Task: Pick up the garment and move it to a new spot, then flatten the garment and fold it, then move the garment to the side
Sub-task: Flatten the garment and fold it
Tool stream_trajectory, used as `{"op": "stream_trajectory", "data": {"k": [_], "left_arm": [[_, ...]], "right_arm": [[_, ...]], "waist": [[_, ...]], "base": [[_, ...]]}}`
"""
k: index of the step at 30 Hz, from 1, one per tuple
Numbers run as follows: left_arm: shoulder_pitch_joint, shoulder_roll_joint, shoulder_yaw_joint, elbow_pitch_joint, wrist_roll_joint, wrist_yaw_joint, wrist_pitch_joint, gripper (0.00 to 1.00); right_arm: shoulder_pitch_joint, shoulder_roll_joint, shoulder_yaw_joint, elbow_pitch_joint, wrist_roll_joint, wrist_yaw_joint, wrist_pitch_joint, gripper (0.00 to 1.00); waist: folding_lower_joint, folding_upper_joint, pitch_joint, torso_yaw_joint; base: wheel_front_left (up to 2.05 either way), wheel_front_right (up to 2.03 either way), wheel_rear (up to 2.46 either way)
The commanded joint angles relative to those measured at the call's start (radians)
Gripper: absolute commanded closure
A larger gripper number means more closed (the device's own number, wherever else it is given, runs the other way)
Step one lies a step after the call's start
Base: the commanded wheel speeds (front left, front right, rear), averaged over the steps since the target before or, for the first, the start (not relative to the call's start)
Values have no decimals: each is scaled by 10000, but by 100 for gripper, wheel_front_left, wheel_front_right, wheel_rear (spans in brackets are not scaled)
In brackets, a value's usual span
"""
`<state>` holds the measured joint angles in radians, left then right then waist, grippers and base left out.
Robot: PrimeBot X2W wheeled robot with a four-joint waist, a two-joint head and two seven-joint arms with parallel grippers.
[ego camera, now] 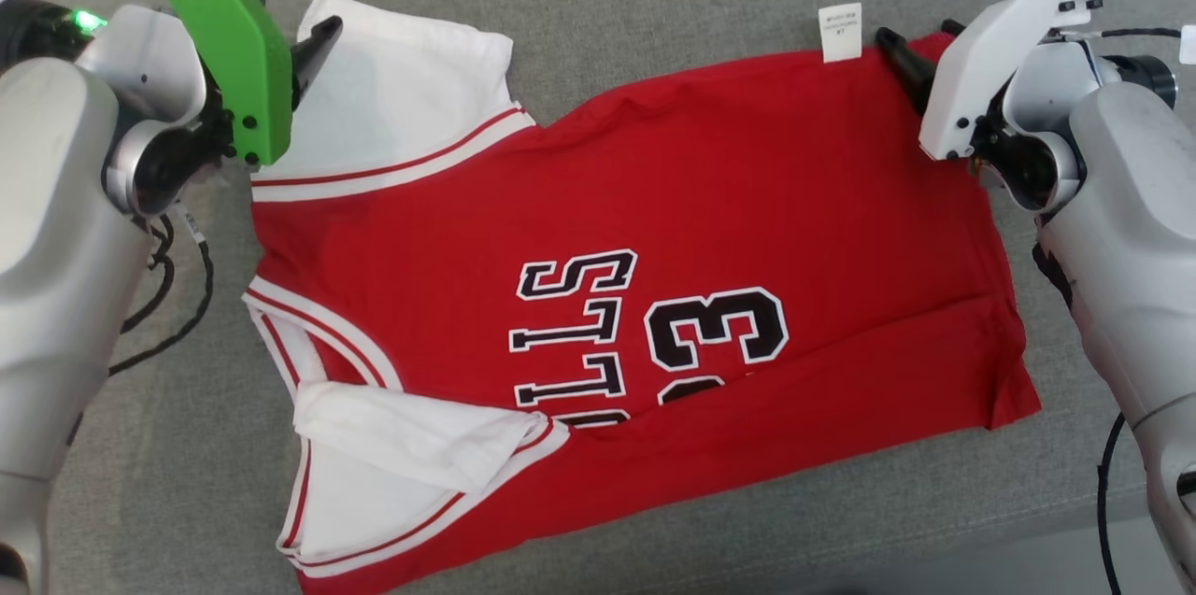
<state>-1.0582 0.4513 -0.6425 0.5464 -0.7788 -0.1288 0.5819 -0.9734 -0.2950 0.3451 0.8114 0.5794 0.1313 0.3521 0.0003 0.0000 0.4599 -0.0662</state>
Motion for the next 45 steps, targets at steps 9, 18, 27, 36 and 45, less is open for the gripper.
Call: {"op": "stream_trajectory", "data": {"k": [9,18,27,36,45], "left_arm": [[-1050,481,-1038,1510,-910,-28,-450,0],[-1191,547,-2144,2079,-1606,-29,-554,0],[-1376,746,-2831,2331,-2230,-31,-817,0],[-1499,902,-3562,2344,-2838,-32,-674,100],[-1693,1241,-4012,2276,-3242,-15,-1530,100]], "right_arm": [[-64,264,1321,690,737,-17,430,0],[224,131,2286,620,1376,-22,744,0],[518,-121,2853,-37,1975,-16,941,20],[483,-193,3223,-304,2271,-14,574,100],[255,-136,2754,236,1993,-16,-1585,100]], "waist": [[-3,0,1000,-681],[-3,0,986,-827],[-3,0,922,-987],[-3,0,900,-1067],[-3,0,51,-909]], "base": [[0,0,0],[0,0,0],[0,0,0],[0,0,0],[0,0,0]]}}
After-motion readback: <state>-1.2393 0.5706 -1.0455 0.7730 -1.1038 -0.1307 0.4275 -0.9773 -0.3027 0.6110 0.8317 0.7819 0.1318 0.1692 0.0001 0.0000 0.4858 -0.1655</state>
